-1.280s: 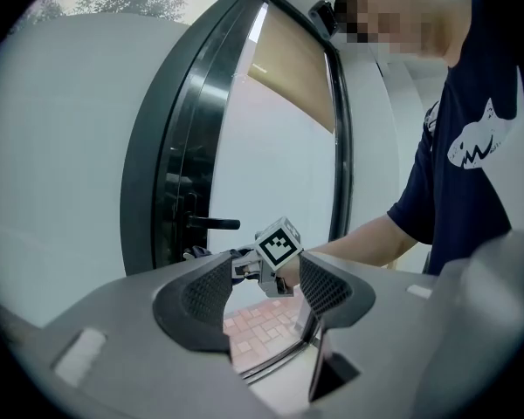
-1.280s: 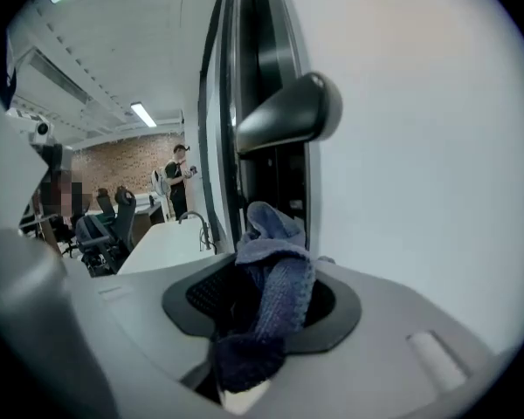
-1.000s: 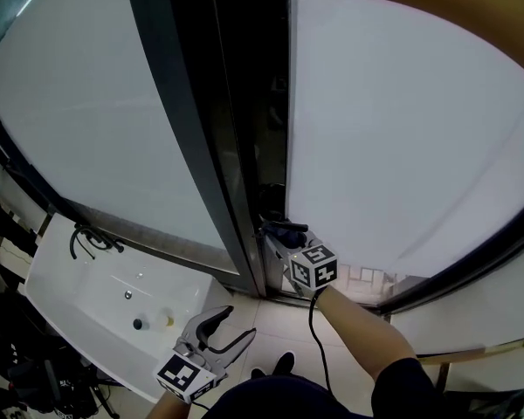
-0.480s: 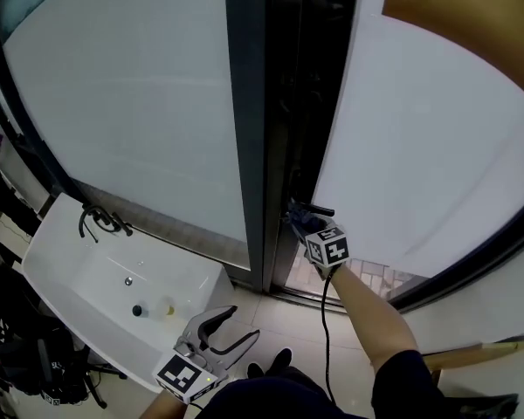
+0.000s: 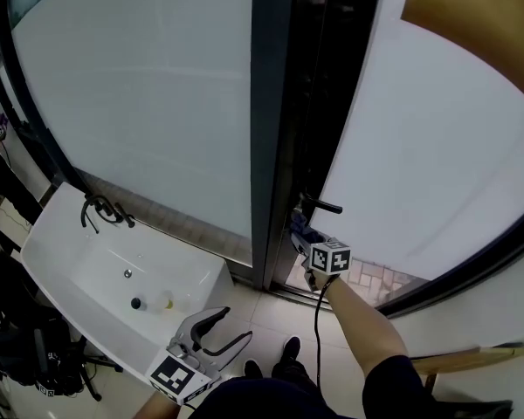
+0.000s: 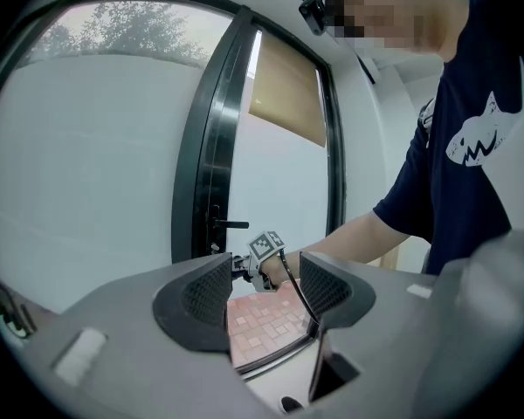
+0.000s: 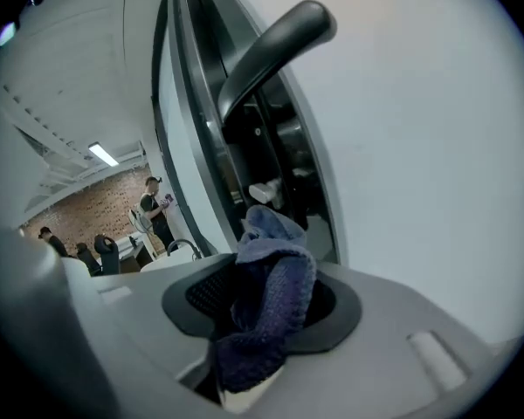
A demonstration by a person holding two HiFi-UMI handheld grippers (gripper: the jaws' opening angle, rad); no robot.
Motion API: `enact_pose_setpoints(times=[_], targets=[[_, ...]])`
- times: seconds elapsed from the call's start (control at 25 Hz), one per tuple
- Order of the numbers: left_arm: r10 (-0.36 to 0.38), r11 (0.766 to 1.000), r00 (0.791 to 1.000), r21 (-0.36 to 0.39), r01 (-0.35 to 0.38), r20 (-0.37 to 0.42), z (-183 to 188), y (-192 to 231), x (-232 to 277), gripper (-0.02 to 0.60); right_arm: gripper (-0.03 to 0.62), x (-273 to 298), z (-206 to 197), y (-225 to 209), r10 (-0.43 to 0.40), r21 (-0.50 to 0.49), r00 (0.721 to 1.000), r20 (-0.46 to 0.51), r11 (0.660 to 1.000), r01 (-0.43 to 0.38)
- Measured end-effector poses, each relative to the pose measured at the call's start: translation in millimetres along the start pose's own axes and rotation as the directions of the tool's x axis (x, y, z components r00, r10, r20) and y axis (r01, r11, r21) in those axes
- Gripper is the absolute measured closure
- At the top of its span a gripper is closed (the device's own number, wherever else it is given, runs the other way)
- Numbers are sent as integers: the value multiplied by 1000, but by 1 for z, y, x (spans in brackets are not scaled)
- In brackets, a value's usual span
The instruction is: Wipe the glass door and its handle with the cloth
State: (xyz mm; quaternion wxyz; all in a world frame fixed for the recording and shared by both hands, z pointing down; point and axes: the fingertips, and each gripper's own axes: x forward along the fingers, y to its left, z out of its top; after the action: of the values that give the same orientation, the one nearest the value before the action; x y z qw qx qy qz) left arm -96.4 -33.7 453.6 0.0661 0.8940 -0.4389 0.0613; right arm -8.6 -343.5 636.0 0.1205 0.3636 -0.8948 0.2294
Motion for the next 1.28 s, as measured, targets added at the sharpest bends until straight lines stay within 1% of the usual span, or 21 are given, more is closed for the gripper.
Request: enact_pose_setpoints(times=[0.08, 0.28, 0.4, 0.48, 0.64, 0.76, 0.88, 0.96, 1.04, 1.16, 1.24, 1.28], targets=[[-1, 1000, 1000, -6, 1, -14, -7, 1, 1, 344, 434, 12, 12, 3, 10, -19, 1000, 28, 1000, -10], [18, 1000, 999, -23, -19, -47, -14, 3, 13, 344, 434, 36, 29, 5, 32, -117, 999, 36, 993, -28], [16, 999, 998, -30, -18, -68, -17, 2, 25, 344, 437, 32, 31, 4, 55, -186, 997, 48, 981, -45], [6, 1000, 997, -26, -8, -76, -16, 1, 35, 344, 439, 25, 36, 1, 59, -215, 996, 65, 976, -44], [-20, 1000, 998, -13, 19, -61, -8, -3, 54, 344, 442, 8, 47, -5, 54, -267, 994, 92, 963, -28], [-44, 999, 998, -1, 44, -52, -5, -7, 67, 344, 442, -11, 58, -16, 38, -263, 991, 132, 965, -2], [-50, 999, 998, -5, 50, -47, -4, -7, 72, 344, 444, -31, 71, -29, 22, -201, 983, 185, 979, 16], [-51, 999, 998, -3, 51, -46, -6, -6, 73, 344, 444, -40, 74, -29, 28, -183, 981, 194, 983, 9], [-50, 999, 998, -5, 49, -41, -5, -5, 73, 344, 444, -42, 68, -22, 44, -180, 984, 175, 984, -13], [-41, 999, 999, -13, 40, -25, -1, -5, 74, 344, 444, -27, 38, -3, 79, -198, 994, 82, 978, -61], [-30, 999, 999, -19, 29, -20, -1, -3, 73, 344, 444, -11, 18, 10, 103, -214, 994, 21, 972, -96], [-23, 1000, 1000, -22, 23, -20, -1, -2, 73, 344, 444, -4, 13, 14, 113, -220, 994, 5, 969, -109]])
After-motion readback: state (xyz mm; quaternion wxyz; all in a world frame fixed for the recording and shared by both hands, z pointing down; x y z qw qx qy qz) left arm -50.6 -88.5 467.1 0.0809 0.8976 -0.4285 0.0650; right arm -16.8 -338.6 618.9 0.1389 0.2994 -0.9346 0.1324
